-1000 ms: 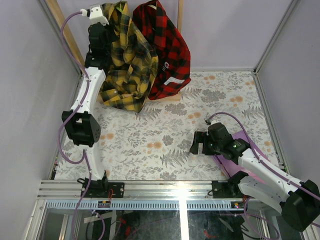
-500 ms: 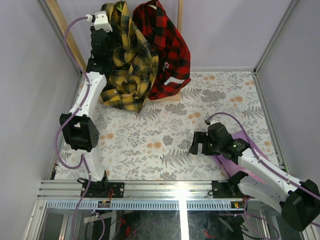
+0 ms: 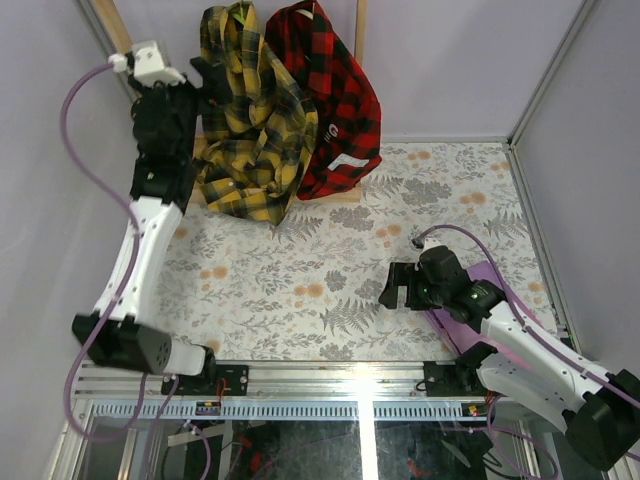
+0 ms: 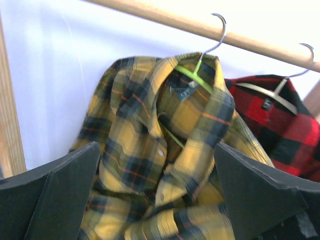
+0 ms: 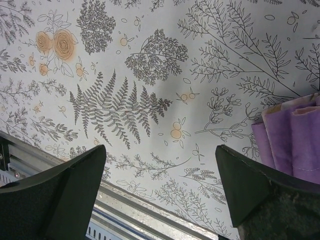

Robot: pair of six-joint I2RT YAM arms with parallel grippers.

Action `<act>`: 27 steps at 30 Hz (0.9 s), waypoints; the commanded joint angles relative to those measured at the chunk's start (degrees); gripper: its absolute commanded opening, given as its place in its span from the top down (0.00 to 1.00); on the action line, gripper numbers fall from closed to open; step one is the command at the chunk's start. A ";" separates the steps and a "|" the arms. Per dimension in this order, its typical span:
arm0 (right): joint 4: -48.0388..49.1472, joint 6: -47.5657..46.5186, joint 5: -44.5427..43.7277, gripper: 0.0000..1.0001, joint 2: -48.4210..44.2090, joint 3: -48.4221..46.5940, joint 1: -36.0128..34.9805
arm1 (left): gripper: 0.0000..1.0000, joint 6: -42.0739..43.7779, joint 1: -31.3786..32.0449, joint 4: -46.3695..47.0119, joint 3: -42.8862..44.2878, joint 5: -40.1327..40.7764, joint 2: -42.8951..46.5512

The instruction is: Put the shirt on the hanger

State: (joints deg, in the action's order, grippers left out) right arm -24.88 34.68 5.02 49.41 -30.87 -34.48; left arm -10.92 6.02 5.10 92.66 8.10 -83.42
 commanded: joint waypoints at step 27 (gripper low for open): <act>4.16 -0.13 0.08 0.01 -0.03 0.79 0.20 | 0.00 -41.94 -6.39 21.18 -55.95 -3.65 0.65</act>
State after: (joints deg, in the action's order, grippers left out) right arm -21.69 34.35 5.26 50.59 -30.06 -34.48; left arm -50.30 0.78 10.87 36.64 7.42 -77.62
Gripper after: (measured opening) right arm 0.984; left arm 0.996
